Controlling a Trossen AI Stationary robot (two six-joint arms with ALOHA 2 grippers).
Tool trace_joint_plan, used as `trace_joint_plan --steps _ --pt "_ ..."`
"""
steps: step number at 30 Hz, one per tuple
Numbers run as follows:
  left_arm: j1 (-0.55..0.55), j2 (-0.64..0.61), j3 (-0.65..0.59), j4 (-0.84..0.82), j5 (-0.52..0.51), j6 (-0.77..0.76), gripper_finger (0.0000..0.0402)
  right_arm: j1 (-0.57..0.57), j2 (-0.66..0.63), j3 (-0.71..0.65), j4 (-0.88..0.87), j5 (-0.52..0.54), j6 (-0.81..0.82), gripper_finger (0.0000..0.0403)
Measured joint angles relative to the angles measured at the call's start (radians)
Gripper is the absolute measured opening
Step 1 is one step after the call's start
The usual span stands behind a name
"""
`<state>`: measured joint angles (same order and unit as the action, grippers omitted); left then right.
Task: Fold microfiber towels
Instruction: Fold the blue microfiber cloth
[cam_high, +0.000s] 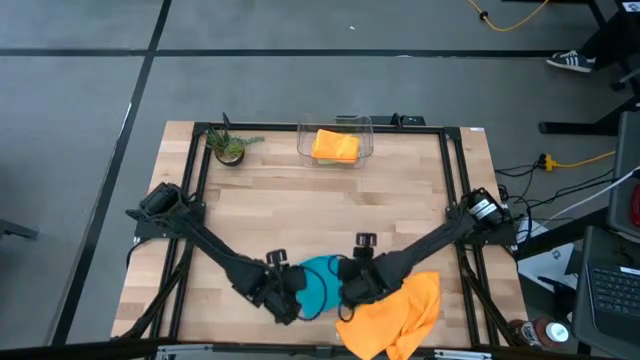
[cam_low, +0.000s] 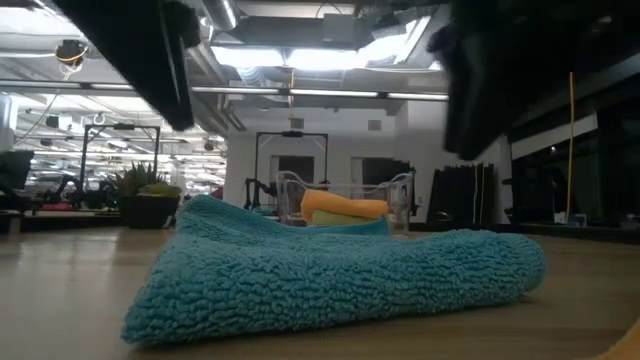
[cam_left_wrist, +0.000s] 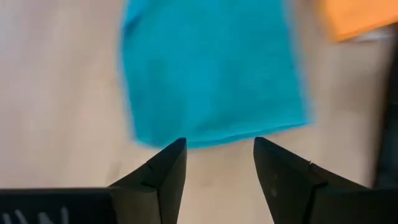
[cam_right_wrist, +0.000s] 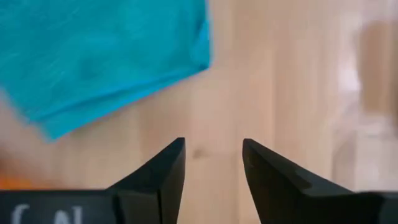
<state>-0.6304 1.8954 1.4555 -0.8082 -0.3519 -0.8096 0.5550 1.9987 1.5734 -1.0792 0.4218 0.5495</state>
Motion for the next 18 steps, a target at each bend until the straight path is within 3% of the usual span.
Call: trace_joint_plan --steps 8,18 --pt "-0.073 0.066 0.001 0.31 -0.03 0.101 0.0183 0.09 0.0 0.0 0.107 0.001 -0.022 0.0162" --pt "-0.084 0.144 0.0 0.366 -0.027 0.137 0.0214 0.118 0.016 -0.001 0.283 -0.121 -0.138 0.0165"
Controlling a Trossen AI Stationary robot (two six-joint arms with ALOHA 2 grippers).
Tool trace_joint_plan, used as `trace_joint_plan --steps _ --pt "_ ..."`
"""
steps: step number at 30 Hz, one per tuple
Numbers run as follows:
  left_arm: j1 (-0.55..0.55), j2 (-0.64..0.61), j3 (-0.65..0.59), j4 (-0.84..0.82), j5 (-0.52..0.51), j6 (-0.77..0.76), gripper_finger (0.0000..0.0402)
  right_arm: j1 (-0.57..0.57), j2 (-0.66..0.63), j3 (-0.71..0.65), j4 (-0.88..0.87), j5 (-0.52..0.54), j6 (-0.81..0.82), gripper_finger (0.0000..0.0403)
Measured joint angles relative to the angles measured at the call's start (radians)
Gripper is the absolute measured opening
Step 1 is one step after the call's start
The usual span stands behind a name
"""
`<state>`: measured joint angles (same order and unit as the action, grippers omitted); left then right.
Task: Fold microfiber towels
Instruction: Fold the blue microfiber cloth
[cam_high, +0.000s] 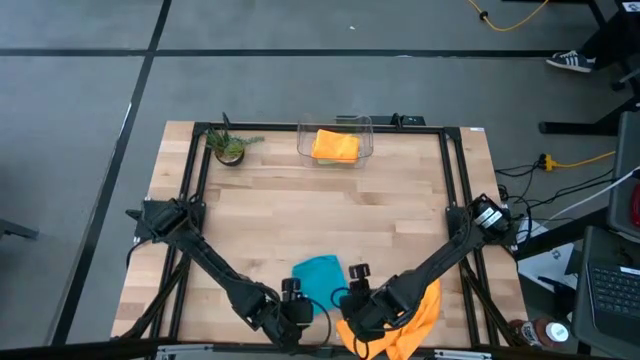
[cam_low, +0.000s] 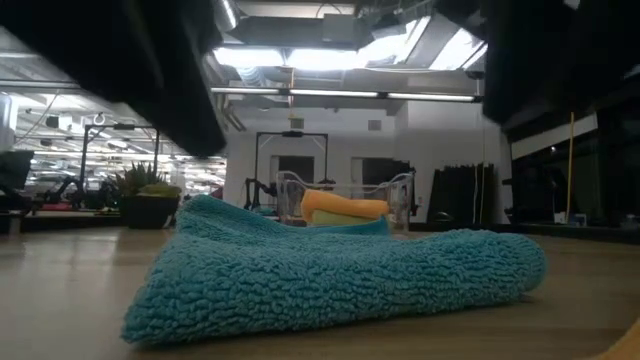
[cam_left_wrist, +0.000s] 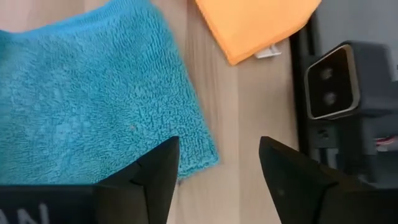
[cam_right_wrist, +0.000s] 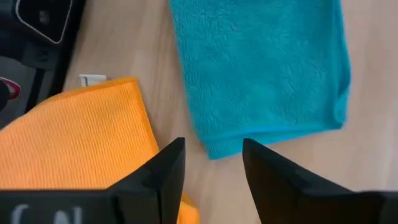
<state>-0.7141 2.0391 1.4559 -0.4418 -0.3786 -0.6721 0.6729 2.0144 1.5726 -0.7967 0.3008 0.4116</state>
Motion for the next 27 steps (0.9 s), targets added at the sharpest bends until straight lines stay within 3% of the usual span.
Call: trace_joint_plan --steps 11,27 --pt "0.009 0.02 0.0 0.043 -0.001 0.006 0.0237 -0.026 0.091 -0.001 0.072 -0.056 -0.087 0.0264" --pt "0.028 0.115 0.0 0.079 0.005 0.03 0.0242 -0.048 0.182 0.004 0.095 -0.088 -0.124 0.0261"
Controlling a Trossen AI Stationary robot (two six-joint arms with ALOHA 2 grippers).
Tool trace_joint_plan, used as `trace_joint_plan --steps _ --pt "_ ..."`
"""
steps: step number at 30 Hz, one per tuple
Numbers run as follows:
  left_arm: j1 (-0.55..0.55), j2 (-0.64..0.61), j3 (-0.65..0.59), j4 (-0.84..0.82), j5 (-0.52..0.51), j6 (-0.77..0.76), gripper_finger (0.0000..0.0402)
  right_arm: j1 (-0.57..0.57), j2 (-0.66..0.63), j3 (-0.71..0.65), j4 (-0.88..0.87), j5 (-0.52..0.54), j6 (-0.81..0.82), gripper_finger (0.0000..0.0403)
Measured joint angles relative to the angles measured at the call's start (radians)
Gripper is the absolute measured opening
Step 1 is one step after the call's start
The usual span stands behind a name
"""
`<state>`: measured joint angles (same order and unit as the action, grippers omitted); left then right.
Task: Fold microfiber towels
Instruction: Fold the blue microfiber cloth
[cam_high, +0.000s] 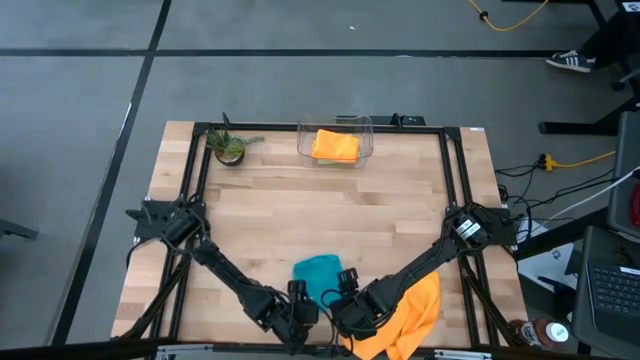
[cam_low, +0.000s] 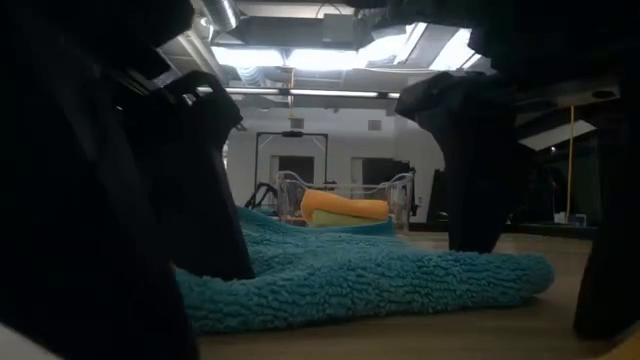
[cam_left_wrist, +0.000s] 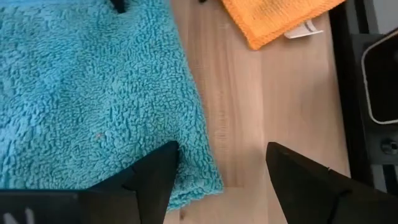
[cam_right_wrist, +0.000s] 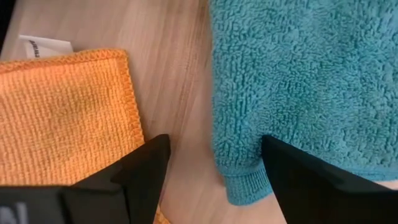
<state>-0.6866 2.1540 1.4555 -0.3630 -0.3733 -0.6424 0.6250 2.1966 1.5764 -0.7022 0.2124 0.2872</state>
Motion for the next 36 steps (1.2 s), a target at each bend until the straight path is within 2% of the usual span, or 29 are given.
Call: trace_joint_plan --steps 3,6,17,22,25,36 --pt "0.003 0.0 0.0 -0.007 -0.002 -0.014 0.0232 0.0 0.002 0.0 0.0 -0.001 0.022 0.0251" --pt "0.003 0.0 0.001 -0.026 -0.015 -0.025 0.021 0.0 0.004 0.0 0.003 -0.004 0.025 0.0224" --pt "0.004 -0.005 -0.043 -0.039 -0.05 -0.059 0.0113 0.0 0.006 -0.002 0.009 0.01 0.163 0.0077" --pt "0.004 -0.005 -0.045 -0.047 -0.071 -0.058 0.0047 -0.001 0.007 -0.003 0.01 0.046 0.184 0.0013" --pt "0.004 -0.01 -0.045 -0.053 -0.068 -0.057 0.0009 -0.001 0.004 -0.004 0.011 0.06 0.191 0.0011" --pt "-0.003 -0.117 -0.05 -0.078 -0.001 -0.059 0.0001 0.016 -0.048 0.041 -0.028 0.059 0.205 0.0006"
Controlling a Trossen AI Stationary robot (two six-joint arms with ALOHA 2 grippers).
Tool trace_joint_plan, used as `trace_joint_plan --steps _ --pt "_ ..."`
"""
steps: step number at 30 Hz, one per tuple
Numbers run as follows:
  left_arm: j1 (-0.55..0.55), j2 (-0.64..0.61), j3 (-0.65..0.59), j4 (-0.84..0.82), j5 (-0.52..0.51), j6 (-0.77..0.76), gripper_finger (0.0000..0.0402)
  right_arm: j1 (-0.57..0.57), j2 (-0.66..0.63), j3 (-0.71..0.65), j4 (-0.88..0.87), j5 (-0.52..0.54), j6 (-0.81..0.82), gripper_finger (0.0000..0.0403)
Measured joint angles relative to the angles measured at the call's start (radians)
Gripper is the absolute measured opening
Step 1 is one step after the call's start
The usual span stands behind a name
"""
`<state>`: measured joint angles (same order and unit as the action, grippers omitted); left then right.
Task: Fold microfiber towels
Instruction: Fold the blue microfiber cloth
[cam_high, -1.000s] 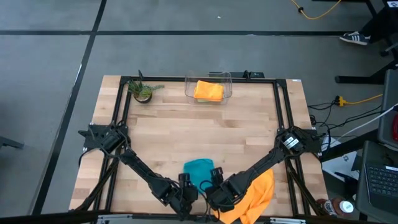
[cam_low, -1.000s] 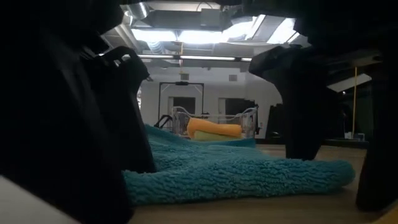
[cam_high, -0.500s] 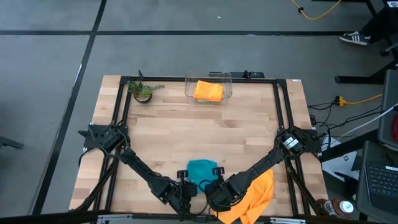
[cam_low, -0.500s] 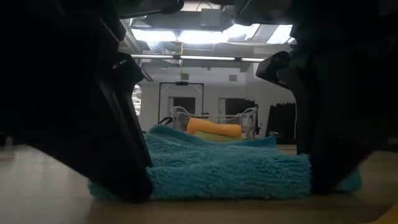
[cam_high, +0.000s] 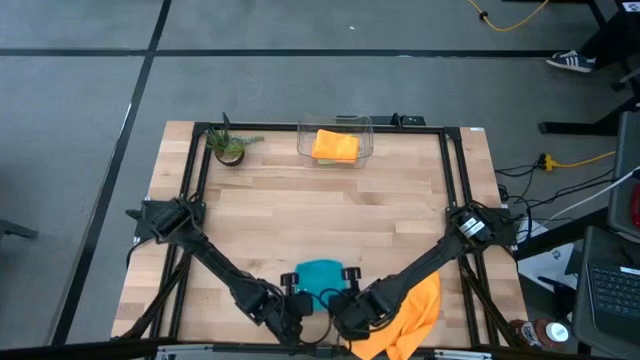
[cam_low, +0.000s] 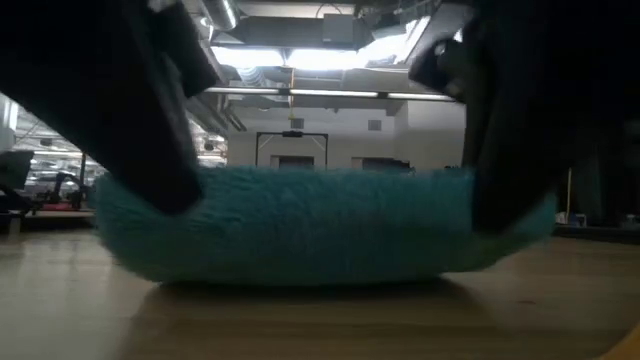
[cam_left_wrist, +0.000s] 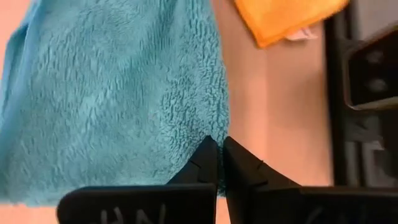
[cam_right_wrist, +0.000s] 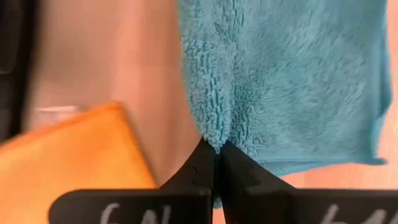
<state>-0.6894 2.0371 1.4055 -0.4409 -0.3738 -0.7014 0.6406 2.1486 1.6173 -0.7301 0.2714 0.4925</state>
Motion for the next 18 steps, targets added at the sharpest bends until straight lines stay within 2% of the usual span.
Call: trace_joint_plan --steps 10,18 --pt "-0.006 -0.044 0.085 -0.039 0.035 0.028 0.0 0.007 -0.004 0.145 -0.142 -0.005 -0.025 0.0008" --pt "-0.014 -0.056 0.148 -0.083 0.054 0.001 0.0 0.009 -0.006 0.204 -0.155 -0.142 -0.031 0.0009"
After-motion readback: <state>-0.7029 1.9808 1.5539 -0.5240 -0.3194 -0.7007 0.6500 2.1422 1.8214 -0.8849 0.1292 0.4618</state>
